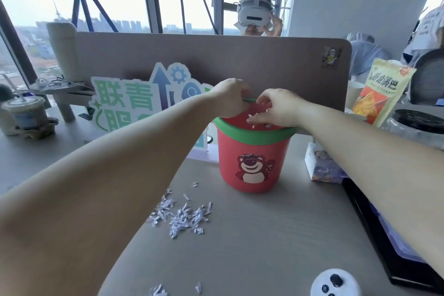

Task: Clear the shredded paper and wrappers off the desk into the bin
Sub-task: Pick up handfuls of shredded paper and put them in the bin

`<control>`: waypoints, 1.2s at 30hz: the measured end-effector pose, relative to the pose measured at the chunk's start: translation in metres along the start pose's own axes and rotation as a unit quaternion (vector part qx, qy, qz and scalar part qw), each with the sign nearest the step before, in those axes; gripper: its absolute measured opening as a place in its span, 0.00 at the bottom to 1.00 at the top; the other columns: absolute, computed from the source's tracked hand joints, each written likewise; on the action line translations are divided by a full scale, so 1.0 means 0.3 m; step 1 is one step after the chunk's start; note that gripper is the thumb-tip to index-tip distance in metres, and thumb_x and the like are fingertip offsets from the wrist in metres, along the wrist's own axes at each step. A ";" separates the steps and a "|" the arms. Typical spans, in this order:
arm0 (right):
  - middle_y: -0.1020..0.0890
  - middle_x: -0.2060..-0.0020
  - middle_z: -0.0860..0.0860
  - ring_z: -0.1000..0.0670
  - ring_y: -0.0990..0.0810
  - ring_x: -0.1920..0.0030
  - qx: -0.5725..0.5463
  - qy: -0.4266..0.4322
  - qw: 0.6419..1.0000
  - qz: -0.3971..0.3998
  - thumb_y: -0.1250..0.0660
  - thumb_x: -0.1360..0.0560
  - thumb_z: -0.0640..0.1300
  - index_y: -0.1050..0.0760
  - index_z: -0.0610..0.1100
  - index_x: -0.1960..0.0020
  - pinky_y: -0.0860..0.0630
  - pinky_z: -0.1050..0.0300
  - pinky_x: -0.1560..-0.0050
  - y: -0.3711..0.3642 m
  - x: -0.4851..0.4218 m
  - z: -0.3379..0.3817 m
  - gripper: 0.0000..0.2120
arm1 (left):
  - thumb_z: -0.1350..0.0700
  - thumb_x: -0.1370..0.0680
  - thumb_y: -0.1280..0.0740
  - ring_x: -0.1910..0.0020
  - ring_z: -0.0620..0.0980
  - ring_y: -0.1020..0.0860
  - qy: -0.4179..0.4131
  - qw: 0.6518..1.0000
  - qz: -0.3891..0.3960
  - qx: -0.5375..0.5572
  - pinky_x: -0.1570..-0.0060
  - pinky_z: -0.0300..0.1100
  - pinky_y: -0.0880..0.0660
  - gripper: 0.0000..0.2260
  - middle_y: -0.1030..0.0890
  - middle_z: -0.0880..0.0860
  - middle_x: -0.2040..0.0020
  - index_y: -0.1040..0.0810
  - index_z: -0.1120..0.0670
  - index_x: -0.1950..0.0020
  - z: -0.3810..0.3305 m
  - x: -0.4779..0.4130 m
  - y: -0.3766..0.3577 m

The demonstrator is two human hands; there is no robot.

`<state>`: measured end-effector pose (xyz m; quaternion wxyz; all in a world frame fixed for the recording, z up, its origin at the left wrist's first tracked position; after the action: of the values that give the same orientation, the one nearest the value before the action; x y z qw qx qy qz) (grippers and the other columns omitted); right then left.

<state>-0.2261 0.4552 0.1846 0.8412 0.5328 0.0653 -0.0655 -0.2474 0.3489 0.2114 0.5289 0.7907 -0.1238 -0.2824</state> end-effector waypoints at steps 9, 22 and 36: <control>0.21 0.43 0.53 0.50 0.23 0.46 0.015 0.009 1.000 -0.006 0.30 0.35 0.63 0.29 0.51 0.39 0.30 0.55 0.46 -0.008 0.015 0.017 0.30 | 0.57 0.26 0.35 0.43 0.54 0.24 -0.006 0.998 -0.033 0.051 0.44 0.44 0.26 0.16 0.23 0.53 0.40 0.24 0.50 0.38 0.027 0.043 0.053; 0.23 0.44 0.47 0.48 0.27 0.41 -0.039 0.186 0.964 -0.186 0.34 0.27 0.49 0.25 0.44 0.44 0.36 0.60 0.46 0.052 0.169 0.340 0.14 | 0.54 0.24 0.33 0.39 0.48 0.26 0.014 0.988 -0.124 0.090 0.48 0.37 0.29 0.16 0.26 0.51 0.35 0.25 0.48 0.37 0.189 0.324 0.248; 0.36 0.29 0.52 0.50 0.41 0.28 -0.054 0.183 0.976 0.104 0.35 0.30 0.64 0.39 0.52 0.30 0.43 0.54 0.30 -0.592 0.489 0.419 0.33 | 0.41 0.26 0.36 0.30 0.51 0.33 0.145 0.989 -0.009 -0.001 0.30 0.47 0.37 0.27 0.34 0.50 0.27 0.33 0.48 0.30 0.575 1.043 0.018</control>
<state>-0.1088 0.2602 0.0538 0.8447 0.4934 0.1658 0.1249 -0.0930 0.0596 0.0689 0.5398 0.8237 -0.0382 -0.1693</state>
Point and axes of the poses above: each hand's wrist, its own x-axis away from the middle knuckle, its own y-axis out of the back of the hand, z = x × y, the point moved 9 cm from there along -x, towards the middle knuckle
